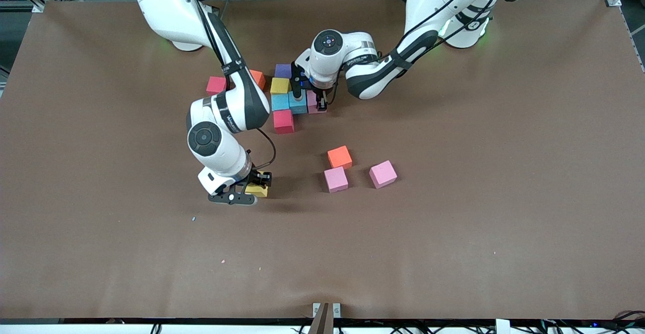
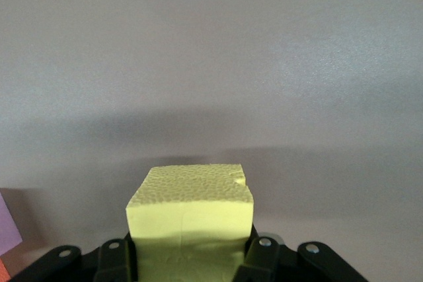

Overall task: Arrange 11 blocks into digit 3
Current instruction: 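Release the pink cube and raise the left gripper from the cluster, then move the left gripper to the loose light pink cube, then grasp the light pink cube with the left gripper and lift it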

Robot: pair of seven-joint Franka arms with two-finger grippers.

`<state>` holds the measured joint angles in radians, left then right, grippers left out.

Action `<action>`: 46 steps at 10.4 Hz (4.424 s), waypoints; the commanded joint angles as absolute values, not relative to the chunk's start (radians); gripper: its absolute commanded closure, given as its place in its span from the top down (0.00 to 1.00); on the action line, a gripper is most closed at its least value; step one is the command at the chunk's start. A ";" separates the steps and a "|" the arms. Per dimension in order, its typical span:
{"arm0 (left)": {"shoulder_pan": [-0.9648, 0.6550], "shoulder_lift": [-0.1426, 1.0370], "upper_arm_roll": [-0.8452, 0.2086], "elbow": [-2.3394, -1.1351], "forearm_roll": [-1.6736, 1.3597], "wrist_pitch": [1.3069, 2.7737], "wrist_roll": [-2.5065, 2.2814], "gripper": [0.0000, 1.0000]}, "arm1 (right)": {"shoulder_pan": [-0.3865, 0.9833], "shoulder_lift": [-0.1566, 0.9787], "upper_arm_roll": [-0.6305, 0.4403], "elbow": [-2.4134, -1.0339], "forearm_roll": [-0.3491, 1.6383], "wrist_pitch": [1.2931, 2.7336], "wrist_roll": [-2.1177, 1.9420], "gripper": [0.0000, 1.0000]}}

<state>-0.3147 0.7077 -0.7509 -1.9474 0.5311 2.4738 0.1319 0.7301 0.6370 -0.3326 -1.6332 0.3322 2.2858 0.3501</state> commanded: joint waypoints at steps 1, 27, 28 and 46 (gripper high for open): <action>-0.319 0.712 -0.742 -1.940 0.561 2.482 0.112 1.00 | 0.704 0.635 -0.337 -1.618 0.319 2.266 0.397 0.26; 0.389 0.649 -0.958 -1.853 0.532 2.343 0.176 1.00 | 1.078 0.646 -0.408 -1.847 0.327 2.367 0.558 0.30; 0.350 0.667 -0.924 -1.855 0.531 2.412 0.169 1.00 | 1.087 0.638 -0.408 -1.868 0.327 2.373 0.558 0.30; 0.143 0.727 -0.721 -1.867 0.741 2.517 0.126 1.00 | 1.114 0.560 -0.417 -1.979 0.321 2.381 0.538 0.30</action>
<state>0.1464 0.7144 -0.7238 -1.8665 0.7147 2.5026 0.1533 1.1001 0.5837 -0.4088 -1.9302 0.3305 2.3741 0.5405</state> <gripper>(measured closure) 0.000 0.471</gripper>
